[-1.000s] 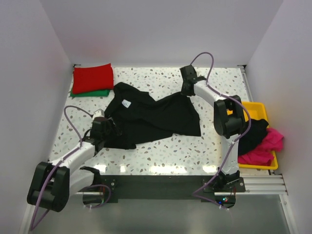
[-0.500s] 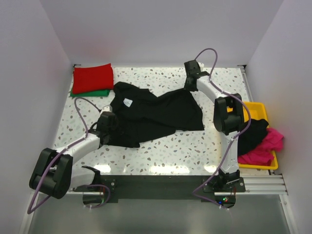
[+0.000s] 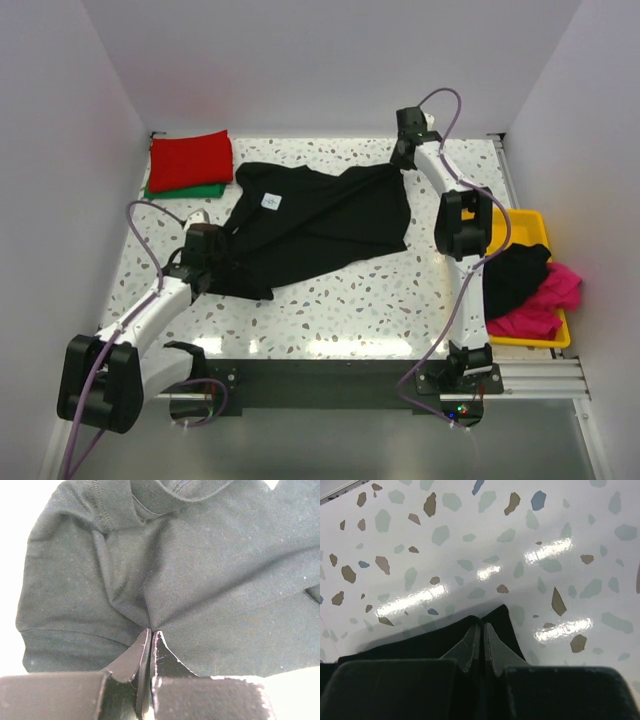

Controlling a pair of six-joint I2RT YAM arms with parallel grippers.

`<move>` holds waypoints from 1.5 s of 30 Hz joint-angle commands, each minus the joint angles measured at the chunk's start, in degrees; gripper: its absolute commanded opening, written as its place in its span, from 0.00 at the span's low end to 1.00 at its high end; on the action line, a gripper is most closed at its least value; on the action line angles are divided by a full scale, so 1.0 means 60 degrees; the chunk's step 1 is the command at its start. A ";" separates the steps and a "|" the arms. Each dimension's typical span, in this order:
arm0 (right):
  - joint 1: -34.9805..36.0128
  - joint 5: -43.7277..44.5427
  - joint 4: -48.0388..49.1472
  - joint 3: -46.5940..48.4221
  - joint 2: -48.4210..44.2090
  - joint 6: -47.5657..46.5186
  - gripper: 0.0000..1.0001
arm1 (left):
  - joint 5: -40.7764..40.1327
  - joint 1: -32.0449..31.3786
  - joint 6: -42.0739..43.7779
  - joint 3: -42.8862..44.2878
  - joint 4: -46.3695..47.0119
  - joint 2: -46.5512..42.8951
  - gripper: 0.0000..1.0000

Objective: Fold and stack the t-shirts
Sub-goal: Flatten the tshirt out

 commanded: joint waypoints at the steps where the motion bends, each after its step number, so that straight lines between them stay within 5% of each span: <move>1: 0.0004 -0.0364 0.0178 0.0803 0.0416 -0.0190 0.00 | 0.0278 0.0156 0.0289 0.0404 -0.0106 0.0246 0.00; 18: 0.0106 -0.1551 0.3094 0.1857 0.0870 -0.0804 0.02 | 0.0602 0.0156 0.0318 0.0800 -0.0779 -0.0178 0.00; 24: 0.0311 -0.1406 0.2145 0.2329 0.0085 -0.0982 0.50 | 0.0821 0.0156 0.0304 0.0654 -0.0414 -0.0061 0.04; 27: 0.0282 -0.0720 0.1501 0.0315 -0.1464 -0.0529 0.66 | 0.1041 0.0156 0.0143 0.0537 -0.0077 -0.0046 0.06; 31: 0.0268 -0.0585 0.1278 -0.2501 -0.3577 -0.0205 0.73 | 0.1305 0.0156 -0.0018 0.0434 0.0305 -0.0046 0.10; 39: 0.0282 -0.0511 0.2273 -0.8739 -0.7023 0.1055 0.60 | 0.1364 0.0156 -0.0062 0.0361 0.0598 -0.0134 0.11; 45: 0.0282 -0.0687 0.2815 -1.0444 -0.7362 0.1304 0.52 | 0.1349 0.0156 -0.0092 0.0331 0.0569 -0.0368 0.11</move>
